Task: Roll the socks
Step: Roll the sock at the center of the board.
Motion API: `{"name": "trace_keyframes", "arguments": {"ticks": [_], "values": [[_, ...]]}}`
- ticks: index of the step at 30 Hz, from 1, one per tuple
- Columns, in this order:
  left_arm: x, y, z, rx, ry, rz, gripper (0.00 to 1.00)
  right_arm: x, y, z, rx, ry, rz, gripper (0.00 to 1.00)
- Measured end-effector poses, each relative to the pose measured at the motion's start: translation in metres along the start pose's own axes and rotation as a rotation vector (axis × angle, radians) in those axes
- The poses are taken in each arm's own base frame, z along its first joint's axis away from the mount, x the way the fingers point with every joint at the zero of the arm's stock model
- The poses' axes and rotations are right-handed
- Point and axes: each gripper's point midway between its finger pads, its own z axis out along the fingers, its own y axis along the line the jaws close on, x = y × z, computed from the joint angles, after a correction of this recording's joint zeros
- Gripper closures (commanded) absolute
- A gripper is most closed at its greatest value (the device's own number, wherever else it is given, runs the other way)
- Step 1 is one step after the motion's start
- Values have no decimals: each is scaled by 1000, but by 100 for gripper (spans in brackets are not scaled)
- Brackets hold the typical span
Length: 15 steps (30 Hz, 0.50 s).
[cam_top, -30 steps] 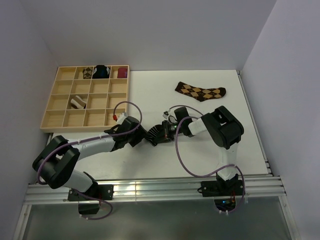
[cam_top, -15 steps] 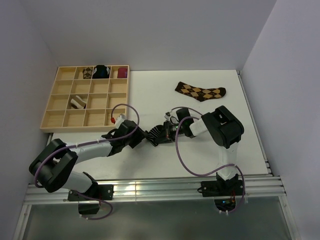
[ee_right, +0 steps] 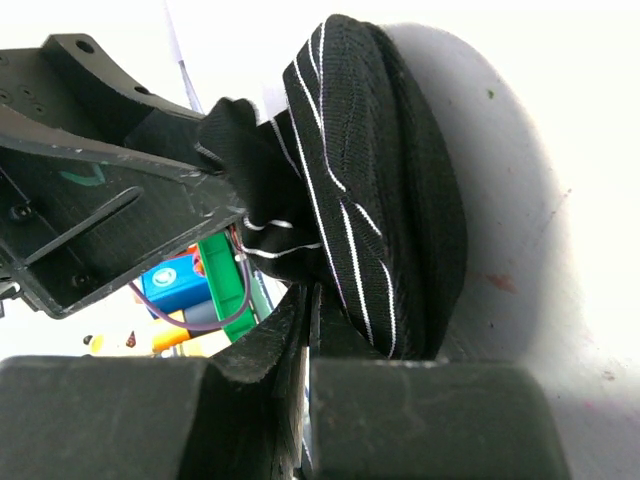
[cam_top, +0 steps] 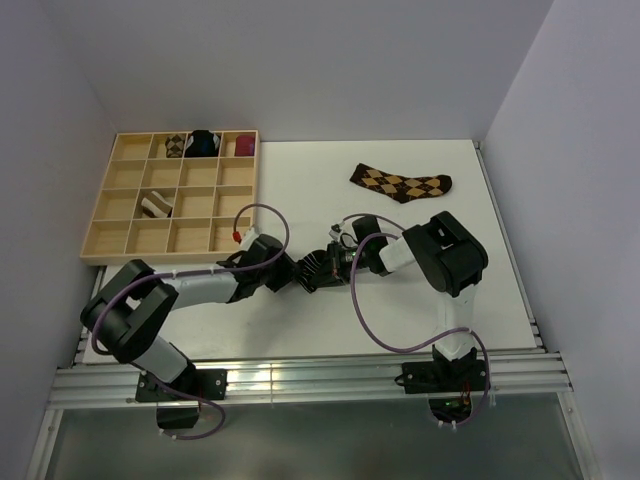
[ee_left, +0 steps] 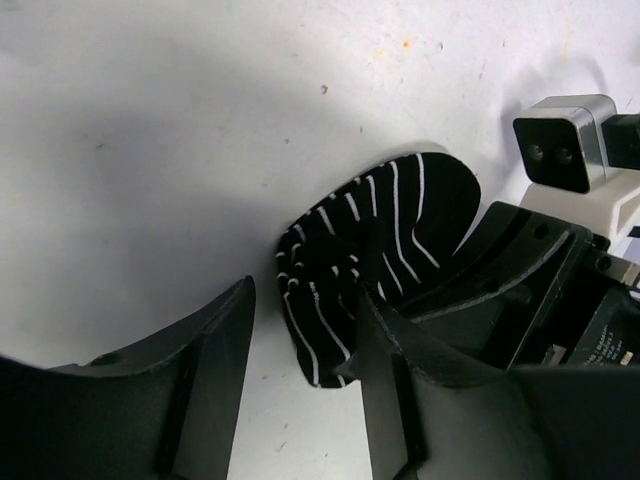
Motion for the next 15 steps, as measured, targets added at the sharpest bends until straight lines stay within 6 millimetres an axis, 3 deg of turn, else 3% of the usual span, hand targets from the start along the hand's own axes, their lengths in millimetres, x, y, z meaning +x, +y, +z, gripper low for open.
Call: {"name": "trace_keyframes", "arguments": {"ticks": [7,11,15], "values": [[6,-9,13,-24,33,13,62,-1,-1,-1,16,-3,-11,98],[9,-11,17,-50,44,22,75,-1,-1,-4,44,-15,-26,87],[10,-11,18,-76,52,33,76,-3,0,-10,95,-44,-75,74]]}}
